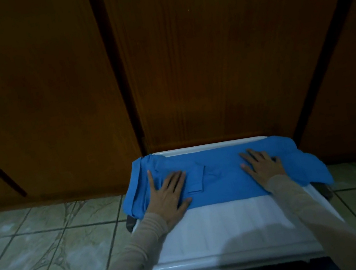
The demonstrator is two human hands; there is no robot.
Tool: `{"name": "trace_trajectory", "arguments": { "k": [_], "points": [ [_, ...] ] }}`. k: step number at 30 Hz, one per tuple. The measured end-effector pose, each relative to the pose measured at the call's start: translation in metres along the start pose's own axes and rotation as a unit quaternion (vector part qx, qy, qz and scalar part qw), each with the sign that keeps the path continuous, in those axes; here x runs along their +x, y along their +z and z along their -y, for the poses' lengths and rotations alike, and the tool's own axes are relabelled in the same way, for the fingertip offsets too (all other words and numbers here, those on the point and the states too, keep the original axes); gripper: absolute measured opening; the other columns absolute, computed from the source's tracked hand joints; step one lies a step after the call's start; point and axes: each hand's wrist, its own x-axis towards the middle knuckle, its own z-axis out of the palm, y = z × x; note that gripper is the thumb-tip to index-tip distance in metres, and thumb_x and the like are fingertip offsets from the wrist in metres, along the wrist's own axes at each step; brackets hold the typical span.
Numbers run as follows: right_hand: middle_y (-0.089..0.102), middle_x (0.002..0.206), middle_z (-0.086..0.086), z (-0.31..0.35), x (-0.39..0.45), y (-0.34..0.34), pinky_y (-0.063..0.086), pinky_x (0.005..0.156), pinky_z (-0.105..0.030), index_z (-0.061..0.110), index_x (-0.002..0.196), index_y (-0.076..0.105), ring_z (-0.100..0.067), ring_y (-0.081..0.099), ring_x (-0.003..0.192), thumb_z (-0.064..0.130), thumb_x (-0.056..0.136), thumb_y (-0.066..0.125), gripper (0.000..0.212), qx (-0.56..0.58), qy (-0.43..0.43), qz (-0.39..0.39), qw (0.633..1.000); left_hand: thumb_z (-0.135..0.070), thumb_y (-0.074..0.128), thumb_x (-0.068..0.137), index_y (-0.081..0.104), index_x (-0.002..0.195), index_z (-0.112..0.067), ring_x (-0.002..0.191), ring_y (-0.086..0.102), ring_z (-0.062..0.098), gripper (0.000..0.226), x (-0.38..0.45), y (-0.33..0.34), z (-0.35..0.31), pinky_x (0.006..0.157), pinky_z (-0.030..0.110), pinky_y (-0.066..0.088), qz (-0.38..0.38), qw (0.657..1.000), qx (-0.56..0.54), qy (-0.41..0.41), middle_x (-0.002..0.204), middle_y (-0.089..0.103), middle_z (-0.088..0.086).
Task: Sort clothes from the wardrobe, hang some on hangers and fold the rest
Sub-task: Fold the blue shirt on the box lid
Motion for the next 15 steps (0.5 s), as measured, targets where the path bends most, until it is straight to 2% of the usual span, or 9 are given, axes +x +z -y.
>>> {"name": "trace_trajectory", "arguments": {
  "k": [1,3,5,6,8,9,11,13,15],
  "points": [
    [0.007,0.156,0.01,-0.001,0.0,-0.002,0.019,0.112,-0.044,0.036,0.149,0.008,-0.019,0.012,0.142,0.046,0.101,0.016,0.05,-0.005,0.012,-0.003,1.0,-0.066,0.002,0.09,0.038,0.143,-0.022,0.13,0.045,0.021,0.077,-0.002,-0.003,0.0,0.107,0.061,-0.013,0.017,1.0,-0.005,0.021,0.14,0.049,0.003],
    [0.012,0.156,0.007,-0.001,0.001,-0.006,0.022,0.111,-0.043,0.032,0.148,0.012,-0.022,0.014,0.141,0.044,0.101,0.016,0.049,-0.016,0.028,-0.004,0.999,-0.078,-0.01,0.075,0.002,0.147,-0.036,0.144,0.019,0.022,0.084,-0.004,-0.008,0.001,0.102,0.059,-0.026,0.055,0.997,-0.008,0.052,0.155,0.021,0.004],
    [0.017,0.153,0.003,-0.003,-0.001,-0.011,0.027,0.108,-0.042,0.027,0.148,0.016,-0.024,0.017,0.139,0.04,0.102,0.018,0.048,-0.032,0.031,-0.002,0.999,-0.077,-0.018,0.07,-0.012,0.144,-0.041,0.146,-0.001,0.02,0.083,0.0,-0.012,0.002,0.094,0.052,-0.038,0.078,0.996,0.014,0.052,0.158,0.0,0.001],
    [0.02,0.152,0.0,-0.003,-0.003,-0.014,0.031,0.105,-0.04,0.025,0.147,0.019,-0.024,0.02,0.138,0.038,0.102,0.02,0.046,-0.038,0.032,-0.003,0.999,-0.07,-0.016,0.077,-0.011,0.145,-0.041,0.146,-0.004,0.019,0.073,0.004,-0.014,0.003,0.092,0.051,-0.04,0.088,0.995,0.027,0.041,0.159,-0.003,0.0],
    [0.026,0.147,-0.003,-0.005,-0.008,-0.018,0.039,0.096,-0.038,0.022,0.143,0.024,-0.024,0.027,0.134,0.033,0.102,0.025,0.043,-0.042,0.038,-0.008,0.998,-0.048,0.005,0.097,-0.012,0.145,-0.041,0.146,-0.008,0.021,0.052,0.015,-0.022,0.008,0.097,0.055,-0.033,0.11,0.991,0.064,0.036,0.158,-0.008,0.001],
    [0.028,0.145,-0.004,-0.006,-0.011,-0.02,0.042,0.092,-0.037,0.02,0.142,0.026,-0.023,0.031,0.131,0.031,0.101,0.028,0.042,-0.047,0.039,-0.013,0.998,-0.038,0.019,0.101,-0.013,0.145,-0.04,0.145,-0.01,0.022,0.055,0.021,-0.026,0.011,0.101,0.058,-0.026,0.128,0.989,0.071,0.034,0.158,-0.011,0.002],
    [0.034,0.139,-0.005,-0.009,-0.017,-0.022,0.044,0.085,-0.035,0.016,0.139,0.029,-0.024,0.041,0.123,0.029,0.1,0.032,0.041,-0.059,0.037,-0.015,0.997,-0.028,0.034,0.101,-0.014,0.145,-0.04,0.145,-0.014,0.024,0.066,0.029,-0.035,0.014,0.106,0.06,-0.017,0.156,0.983,0.093,0.027,0.157,-0.015,0.006],
    [0.039,0.134,-0.005,-0.009,-0.026,-0.025,0.045,0.081,-0.033,0.014,0.138,0.03,-0.024,0.05,0.115,0.028,0.098,0.037,0.043,-0.073,0.028,-0.003,0.997,-0.026,0.038,0.099,-0.009,0.147,-0.04,0.144,-0.012,0.027,0.068,0.035,-0.042,0.008,0.11,0.059,-0.009,0.155,0.982,0.106,0.012,0.157,-0.012,0.01],
    [0.044,0.132,-0.006,-0.01,-0.036,-0.029,0.044,0.083,-0.033,0.014,0.138,0.031,-0.025,0.052,0.115,0.029,0.096,0.041,0.045,-0.093,0.01,0.021,0.995,-0.029,0.039,0.098,0.003,0.149,-0.035,0.144,-0.005,0.029,0.063,0.037,-0.048,-0.005,0.113,0.055,0.001,0.138,0.985,0.103,0.003,0.156,-0.003,0.012]
  ]
}}
